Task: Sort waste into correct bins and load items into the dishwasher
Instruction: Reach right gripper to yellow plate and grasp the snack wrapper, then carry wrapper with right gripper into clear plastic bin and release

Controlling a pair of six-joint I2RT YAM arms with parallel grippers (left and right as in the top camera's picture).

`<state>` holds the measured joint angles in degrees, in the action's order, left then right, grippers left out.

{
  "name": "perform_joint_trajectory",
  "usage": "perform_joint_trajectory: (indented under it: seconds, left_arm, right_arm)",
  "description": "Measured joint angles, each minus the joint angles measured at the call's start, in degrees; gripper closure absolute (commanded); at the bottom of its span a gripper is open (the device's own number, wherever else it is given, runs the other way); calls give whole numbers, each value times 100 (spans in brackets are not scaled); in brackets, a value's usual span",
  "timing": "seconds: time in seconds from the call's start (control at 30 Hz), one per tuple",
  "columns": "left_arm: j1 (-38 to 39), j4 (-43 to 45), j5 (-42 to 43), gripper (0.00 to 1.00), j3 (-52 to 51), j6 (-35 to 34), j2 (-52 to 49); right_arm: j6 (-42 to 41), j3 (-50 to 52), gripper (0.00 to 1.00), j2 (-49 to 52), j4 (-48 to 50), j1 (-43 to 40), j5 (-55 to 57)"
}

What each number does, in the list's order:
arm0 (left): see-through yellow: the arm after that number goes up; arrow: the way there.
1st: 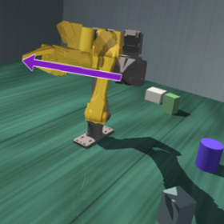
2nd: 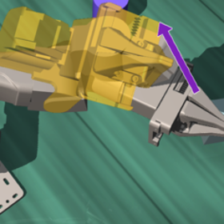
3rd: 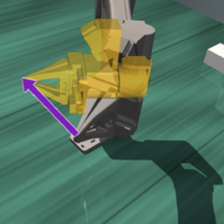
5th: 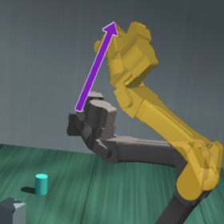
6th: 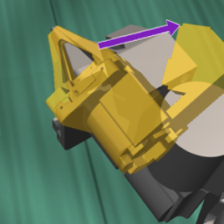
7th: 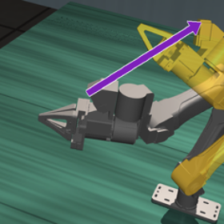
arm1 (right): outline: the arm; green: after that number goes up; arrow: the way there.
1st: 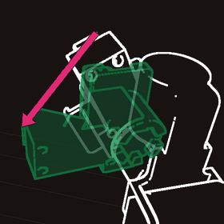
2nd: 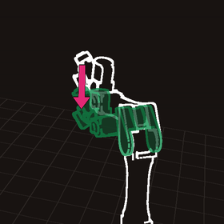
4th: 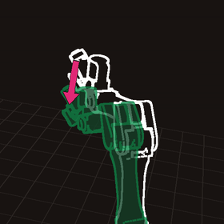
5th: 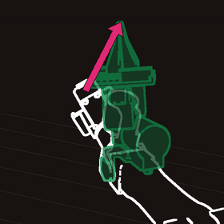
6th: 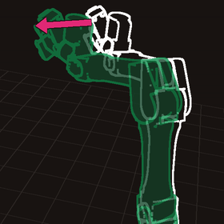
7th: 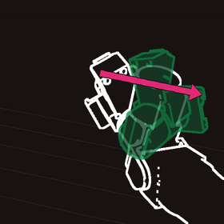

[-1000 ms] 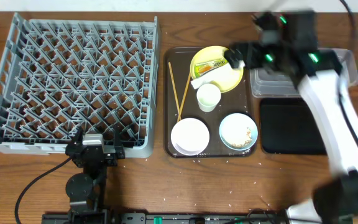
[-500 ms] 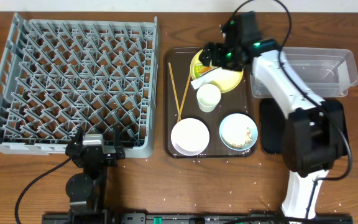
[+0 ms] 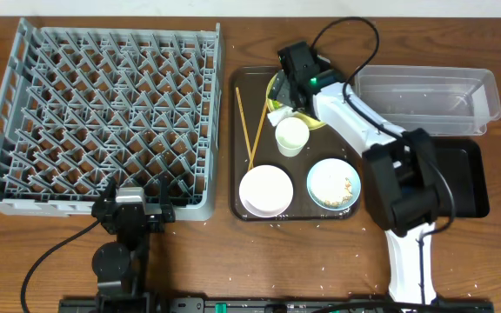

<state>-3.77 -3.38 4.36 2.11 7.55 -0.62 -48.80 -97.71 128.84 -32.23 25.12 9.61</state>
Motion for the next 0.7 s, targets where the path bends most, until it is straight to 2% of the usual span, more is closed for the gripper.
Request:
perform_joint_trajectory:
  seconds: [0.07,0.1,0.17,0.2,0.27,0.57,0.7]
  left_arm:
    - [0,-2,0,5,0,-2,0]
    - [0,-2,0,5,-2,0,0]
    - [0,-2,0,5,-2,-2,0]
    - [0,0,0,5,-2,0,0]
    - [0,0,0,5,0,0,0]
    - [0,-2,0,5,-2,0,0]
    - [0,-2,0,5,0,0,0]
  right_arm:
    - [-55,0,15,107,37,2,61]
    - [-70,-2,24,136,79,7,131]
    - [-111,-15,49,142,140,7,140]
    - [-125,-17,73,170,157,7,142]
    - [-153,-17,99,203,170,7,188]
    - [96,-59,99,155,52,-37,-17]
    - [225,-59,99,-378,-411,-280,-144]
